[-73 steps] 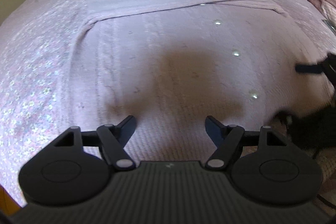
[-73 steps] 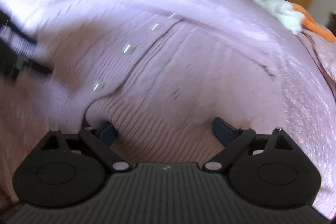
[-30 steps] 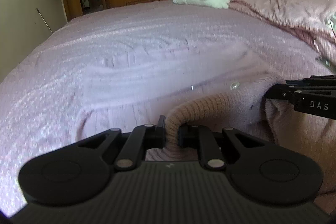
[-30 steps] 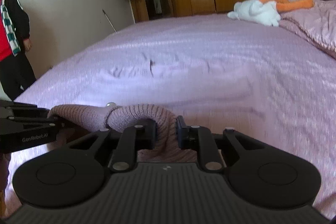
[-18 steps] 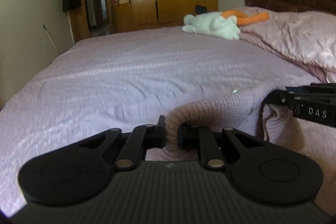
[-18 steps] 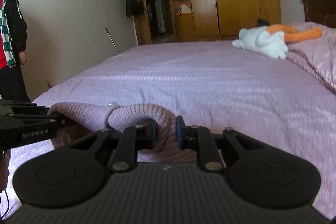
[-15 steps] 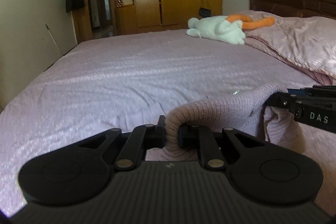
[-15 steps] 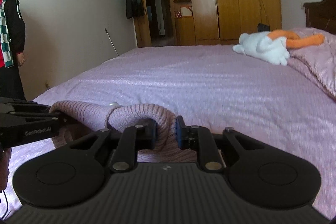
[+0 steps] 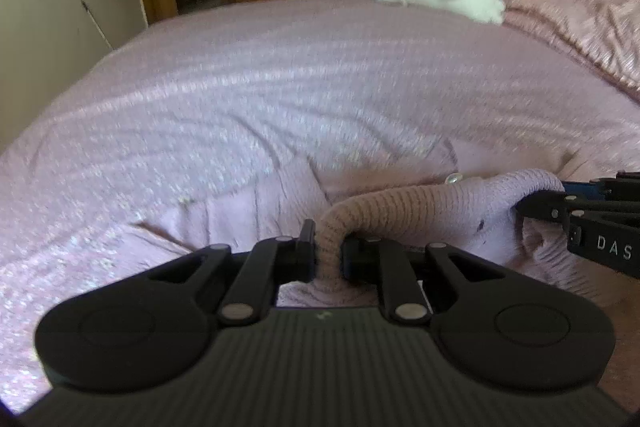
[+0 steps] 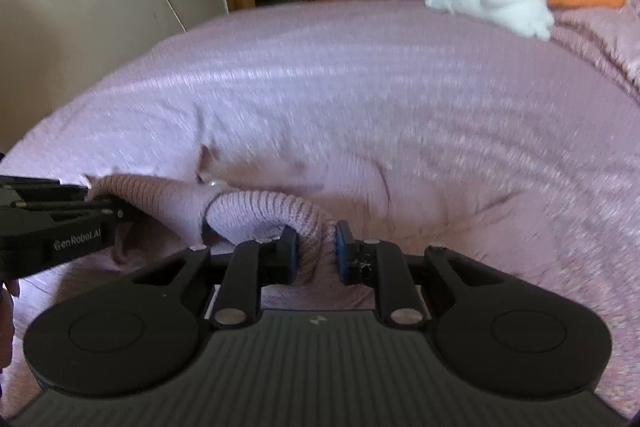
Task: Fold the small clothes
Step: 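Fold the hem up over the cardigan with both tools and release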
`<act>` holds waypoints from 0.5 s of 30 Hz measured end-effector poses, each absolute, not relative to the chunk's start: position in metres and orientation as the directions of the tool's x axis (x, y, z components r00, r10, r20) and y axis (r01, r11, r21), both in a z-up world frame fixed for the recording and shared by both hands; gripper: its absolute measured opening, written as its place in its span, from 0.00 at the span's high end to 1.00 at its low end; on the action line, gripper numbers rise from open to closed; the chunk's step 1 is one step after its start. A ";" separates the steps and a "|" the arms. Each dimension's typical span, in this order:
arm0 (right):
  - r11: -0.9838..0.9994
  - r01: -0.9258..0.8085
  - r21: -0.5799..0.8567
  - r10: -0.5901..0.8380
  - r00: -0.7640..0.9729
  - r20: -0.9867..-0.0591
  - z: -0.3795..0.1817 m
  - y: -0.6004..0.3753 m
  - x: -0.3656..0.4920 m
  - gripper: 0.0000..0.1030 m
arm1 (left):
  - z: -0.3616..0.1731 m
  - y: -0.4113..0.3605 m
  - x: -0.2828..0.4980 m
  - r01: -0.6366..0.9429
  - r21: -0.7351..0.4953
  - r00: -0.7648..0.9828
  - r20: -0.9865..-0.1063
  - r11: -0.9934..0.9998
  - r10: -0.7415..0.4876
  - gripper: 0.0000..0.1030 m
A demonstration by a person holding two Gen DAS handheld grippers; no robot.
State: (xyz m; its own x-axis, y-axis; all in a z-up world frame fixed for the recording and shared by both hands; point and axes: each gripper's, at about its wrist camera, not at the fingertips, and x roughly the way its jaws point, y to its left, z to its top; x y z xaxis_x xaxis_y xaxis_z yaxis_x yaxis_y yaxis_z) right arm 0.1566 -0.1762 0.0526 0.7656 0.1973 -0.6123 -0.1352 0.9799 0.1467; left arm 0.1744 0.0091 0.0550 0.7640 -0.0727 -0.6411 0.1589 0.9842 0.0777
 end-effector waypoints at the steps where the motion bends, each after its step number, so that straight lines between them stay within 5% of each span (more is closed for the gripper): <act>1: 0.981 -0.128 0.146 0.191 0.761 -0.620 0.045 -0.176 0.160 0.79 | 0.050 0.009 0.178 0.158 0.077 0.758 -0.648 0.985 -0.071 0.85; 5: 0.980 -0.138 0.146 0.199 0.768 -0.608 0.024 -0.172 0.166 0.72 | 0.033 0.013 0.188 0.149 0.049 0.731 -0.678 0.988 -0.077 0.81; 7: 0.976 -0.154 0.157 0.218 0.773 -0.595 0.021 -0.173 0.167 0.68 | 0.029 0.013 0.189 0.122 0.065 0.733 -0.678 0.990 -0.046 0.63; 9: 0.971 -0.159 0.177 0.234 0.772 -0.591 0.023 -0.175 0.166 0.67 | 0.032 0.015 0.186 0.104 0.083 0.742 -0.670 0.991 -0.022 0.56; 15: 0.962 -0.154 0.227 0.257 0.794 -0.551 0.047 -0.190 0.142 0.54 | 0.053 0.028 0.172 0.112 0.063 0.742 -0.669 0.992 -0.041 0.49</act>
